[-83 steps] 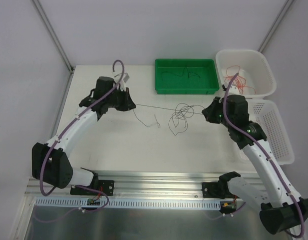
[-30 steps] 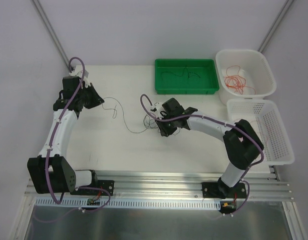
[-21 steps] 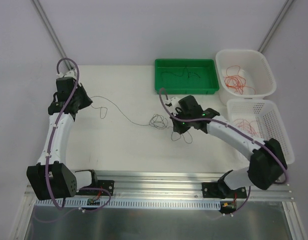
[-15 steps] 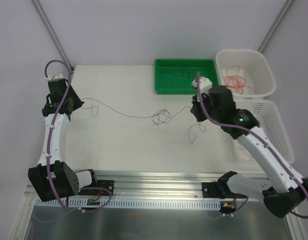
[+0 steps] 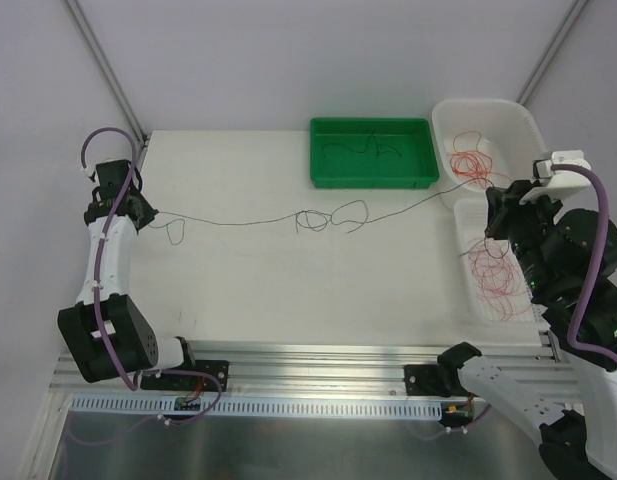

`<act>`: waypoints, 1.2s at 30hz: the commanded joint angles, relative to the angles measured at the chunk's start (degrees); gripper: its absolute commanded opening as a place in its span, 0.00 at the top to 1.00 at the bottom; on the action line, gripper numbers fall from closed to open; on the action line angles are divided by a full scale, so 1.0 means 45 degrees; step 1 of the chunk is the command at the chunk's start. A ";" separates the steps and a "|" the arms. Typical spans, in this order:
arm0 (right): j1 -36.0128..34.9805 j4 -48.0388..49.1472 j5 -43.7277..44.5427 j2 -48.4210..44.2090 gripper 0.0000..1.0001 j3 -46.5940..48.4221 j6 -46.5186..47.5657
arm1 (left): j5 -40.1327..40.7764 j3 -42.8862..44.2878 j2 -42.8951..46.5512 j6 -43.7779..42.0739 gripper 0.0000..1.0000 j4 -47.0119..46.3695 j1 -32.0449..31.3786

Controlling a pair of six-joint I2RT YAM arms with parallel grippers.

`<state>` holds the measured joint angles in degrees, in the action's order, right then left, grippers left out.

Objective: Untangle the cables

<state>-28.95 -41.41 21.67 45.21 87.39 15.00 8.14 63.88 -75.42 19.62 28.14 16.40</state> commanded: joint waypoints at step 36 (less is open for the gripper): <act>0.0612 0.2302 -0.2137 0.3037 0.99 0.0599 -0.1127 | -0.3525 0.1000 -0.2419 -0.0628 0.98 0.0426 -0.2140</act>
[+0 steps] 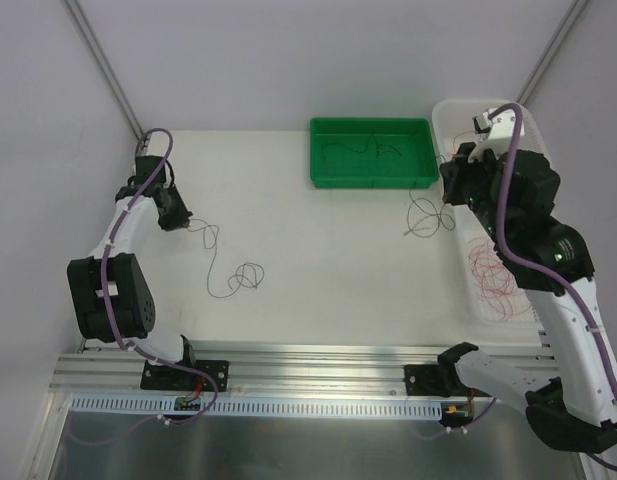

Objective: Untangle the cables

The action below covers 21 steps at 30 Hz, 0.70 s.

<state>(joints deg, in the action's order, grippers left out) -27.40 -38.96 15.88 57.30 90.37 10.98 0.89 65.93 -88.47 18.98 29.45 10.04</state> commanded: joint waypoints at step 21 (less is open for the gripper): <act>0.2787 0.8481 -0.5400 0.9176 0.99 0.3157 -0.0019 | -0.5158 0.0564 0.1026 -0.0566 0.99 0.0135 -0.1431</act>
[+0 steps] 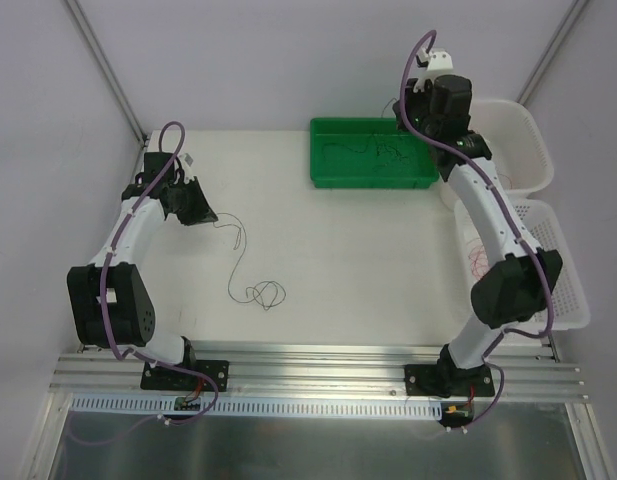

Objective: Untangle the cables

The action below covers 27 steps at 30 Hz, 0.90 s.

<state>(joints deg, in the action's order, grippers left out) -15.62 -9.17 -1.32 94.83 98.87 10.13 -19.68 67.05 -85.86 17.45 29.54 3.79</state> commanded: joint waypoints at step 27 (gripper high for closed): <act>-0.1386 -0.1340 -0.4548 0.0943 0.17 -0.1459 -0.0377 | -0.1173 0.0355 0.0370 -0.0207 1.00 0.0115 -0.0159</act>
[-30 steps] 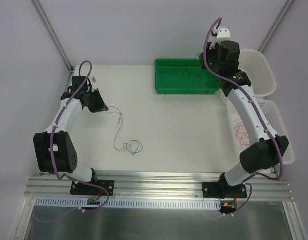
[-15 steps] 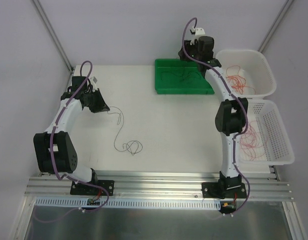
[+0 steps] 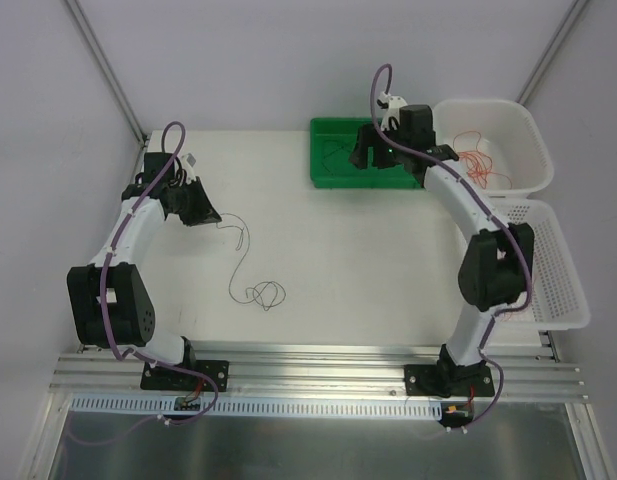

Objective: Untangle the cables

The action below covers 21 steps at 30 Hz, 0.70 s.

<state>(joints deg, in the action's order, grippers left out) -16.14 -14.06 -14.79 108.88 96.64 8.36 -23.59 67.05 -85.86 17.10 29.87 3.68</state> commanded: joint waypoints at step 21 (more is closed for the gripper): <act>-0.9966 0.3847 0.0863 -0.2596 0.38 -0.6945 -0.3635 | 0.0712 0.0296 0.0741 -0.0187 1.00 0.0082 -0.0135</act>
<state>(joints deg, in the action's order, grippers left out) -60.10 -4.64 -14.15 95.13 65.39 -3.99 -21.50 67.05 -84.75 17.06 29.91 3.68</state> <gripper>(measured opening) 0.624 0.008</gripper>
